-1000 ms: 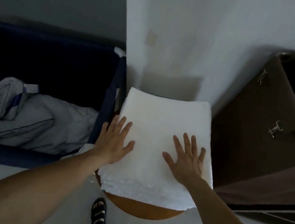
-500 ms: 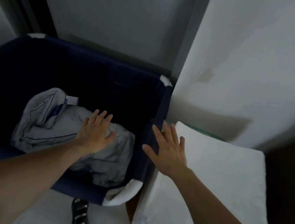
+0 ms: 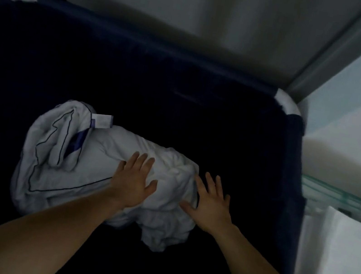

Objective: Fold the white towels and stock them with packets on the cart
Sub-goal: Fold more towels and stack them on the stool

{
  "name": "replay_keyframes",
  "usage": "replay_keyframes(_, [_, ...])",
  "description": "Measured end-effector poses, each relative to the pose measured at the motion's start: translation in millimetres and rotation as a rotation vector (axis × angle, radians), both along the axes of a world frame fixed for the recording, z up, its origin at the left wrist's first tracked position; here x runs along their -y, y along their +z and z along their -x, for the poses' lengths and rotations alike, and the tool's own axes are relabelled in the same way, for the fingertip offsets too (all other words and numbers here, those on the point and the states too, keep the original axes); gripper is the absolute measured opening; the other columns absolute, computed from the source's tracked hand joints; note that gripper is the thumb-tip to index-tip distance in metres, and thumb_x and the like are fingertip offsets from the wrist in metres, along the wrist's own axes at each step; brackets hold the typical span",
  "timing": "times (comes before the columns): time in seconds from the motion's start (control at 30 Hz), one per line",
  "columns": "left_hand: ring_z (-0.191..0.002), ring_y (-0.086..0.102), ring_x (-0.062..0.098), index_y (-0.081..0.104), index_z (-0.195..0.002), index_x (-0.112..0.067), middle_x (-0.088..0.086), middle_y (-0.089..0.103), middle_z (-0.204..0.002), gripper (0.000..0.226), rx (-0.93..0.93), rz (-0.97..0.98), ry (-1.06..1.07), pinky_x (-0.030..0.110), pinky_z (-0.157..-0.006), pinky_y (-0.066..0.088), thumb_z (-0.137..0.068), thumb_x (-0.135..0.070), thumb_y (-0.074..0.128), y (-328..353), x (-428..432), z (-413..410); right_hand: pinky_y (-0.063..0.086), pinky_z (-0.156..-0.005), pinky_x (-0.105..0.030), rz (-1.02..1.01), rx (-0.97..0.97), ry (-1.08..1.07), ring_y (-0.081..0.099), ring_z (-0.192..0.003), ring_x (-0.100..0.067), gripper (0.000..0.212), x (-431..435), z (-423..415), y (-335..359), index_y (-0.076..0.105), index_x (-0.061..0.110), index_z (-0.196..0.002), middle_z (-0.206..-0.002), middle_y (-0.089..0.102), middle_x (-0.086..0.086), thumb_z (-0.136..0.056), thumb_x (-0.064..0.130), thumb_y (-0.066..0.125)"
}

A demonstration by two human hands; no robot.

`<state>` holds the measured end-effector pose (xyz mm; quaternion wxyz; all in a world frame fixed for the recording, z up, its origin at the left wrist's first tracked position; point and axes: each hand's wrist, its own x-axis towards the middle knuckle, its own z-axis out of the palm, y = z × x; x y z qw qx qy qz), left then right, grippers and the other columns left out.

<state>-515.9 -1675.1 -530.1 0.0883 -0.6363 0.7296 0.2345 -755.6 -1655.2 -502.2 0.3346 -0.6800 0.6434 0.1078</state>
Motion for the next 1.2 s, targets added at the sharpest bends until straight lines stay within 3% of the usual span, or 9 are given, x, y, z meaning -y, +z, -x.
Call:
replay_keyframes(0.5, [-0.152, 0.002, 0.024, 0.008, -0.158, -0.020, 0.005, 0.009, -0.165, 0.100, 0.012, -0.063, -0.071, 0.046, -0.120, 0.014, -0.073, -0.071, -0.004, -239, 83, -9, 0.006, -0.113, -0.070, -0.153, -0.048, -0.011, -0.034, -0.142, -0.035, 0.133, 114, -39, -305, -0.015, 0.036, -0.153, -0.157, -0.034, -0.002, -0.063, 0.068, 0.077])
replay_keyframes(0.6, [-0.152, 0.007, 0.027, 0.014, -0.158, -0.017, 0.008, 0.015, -0.164, 0.098, -0.020, -0.057, -0.082, 0.048, -0.119, 0.017, -0.076, -0.070, 0.002, -260, 81, -11, 0.009, -0.109, -0.075, -0.150, -0.072, -0.023, -0.039, -0.139, -0.035, 0.140, 114, -46, -337, -0.010, 0.035, -0.154, -0.155, -0.039, -0.001, -0.054, 0.071, 0.081])
replay_keyframes(0.67, [-0.152, 0.011, 0.029, 0.019, -0.157, -0.015, 0.010, 0.019, -0.163, 0.095, -0.062, -0.062, -0.069, 0.049, -0.118, 0.020, -0.080, -0.069, 0.009, -265, 79, -11, 0.013, -0.106, -0.076, -0.157, -0.086, -0.044, -0.039, -0.139, -0.036, 0.128, 111, -54, -346, 0.003, 0.031, -0.155, -0.157, -0.034, -0.001, -0.059, 0.065, 0.082])
replay_keyframes(0.8, [-0.140, 0.037, 0.040, 0.041, -0.147, -0.005, 0.020, 0.043, -0.150, 0.083, -0.136, 0.024, -0.072, 0.058, -0.105, 0.038, -0.086, -0.061, 0.030, -255, 70, -7, 0.026, -0.112, -0.062, -0.084, -0.007, -0.041, -0.014, -0.148, -0.037, 0.069, 97, -60, -334, 0.046, 0.019, -0.138, -0.158, 0.013, -0.004, -0.078, 0.034, 0.077])
replay_keyframes(0.87, [-0.148, 0.025, 0.034, 0.029, -0.153, -0.012, 0.015, 0.030, -0.158, 0.094, -0.150, -0.039, -0.050, 0.055, -0.113, 0.029, -0.080, -0.070, 0.022, -237, 69, -6, 0.030, -0.113, -0.043, -0.046, 0.090, -0.042, 0.015, -0.146, -0.037, 0.058, 84, -54, -315, 0.051, 0.010, -0.134, -0.148, 0.034, -0.011, -0.081, 0.021, 0.072])
replay_keyframes(0.93, [-0.152, 0.008, 0.025, 0.009, -0.155, -0.021, 0.007, 0.013, -0.164, 0.109, -0.192, -0.156, -0.055, 0.048, -0.120, 0.017, -0.067, -0.084, 0.016, -215, 66, -8, 0.037, -0.098, -0.029, 0.021, 0.178, -0.069, 0.043, -0.126, -0.035, 0.043, 71, -45, -284, 0.060, 0.002, -0.120, -0.131, 0.049, -0.015, -0.079, 0.012, 0.069])
replay_keyframes(1.0, [-0.152, 0.006, 0.022, -0.001, -0.149, -0.029, 0.004, 0.010, -0.164, 0.123, -0.299, -0.244, -0.072, 0.046, -0.122, 0.014, -0.052, -0.098, 0.025, -186, 63, -9, 0.038, -0.082, -0.022, 0.059, 0.242, -0.126, 0.053, -0.111, -0.030, 0.030, 62, -37, -241, 0.063, 0.000, -0.106, -0.120, 0.052, -0.013, -0.077, 0.008, 0.069])
replay_keyframes(1.13, [-0.150, 0.000, 0.013, -0.009, -0.145, -0.040, -0.004, 0.002, -0.164, 0.135, -0.393, -0.394, -0.165, 0.038, -0.124, 0.009, -0.036, -0.106, 0.032, -118, 52, -8, 0.035, -0.090, -0.015, 0.070, 0.385, -0.151, 0.052, -0.114, -0.022, 0.040, 45, -31, -143, 0.059, 0.000, -0.119, -0.126, 0.048, -0.010, -0.081, 0.008, 0.066])
replay_keyframes(1.2, [-0.148, -0.004, 0.008, -0.013, -0.141, -0.046, -0.011, -0.001, -0.160, 0.133, -0.413, -0.399, -0.199, 0.034, -0.123, 0.005, -0.037, -0.101, 0.049, -78, 47, -5, 0.037, -0.091, -0.016, 0.110, 0.435, -0.144, 0.054, -0.111, -0.019, 0.038, 39, -31, -92, 0.060, 0.005, -0.120, -0.125, 0.050, -0.006, -0.083, 0.015, 0.063])
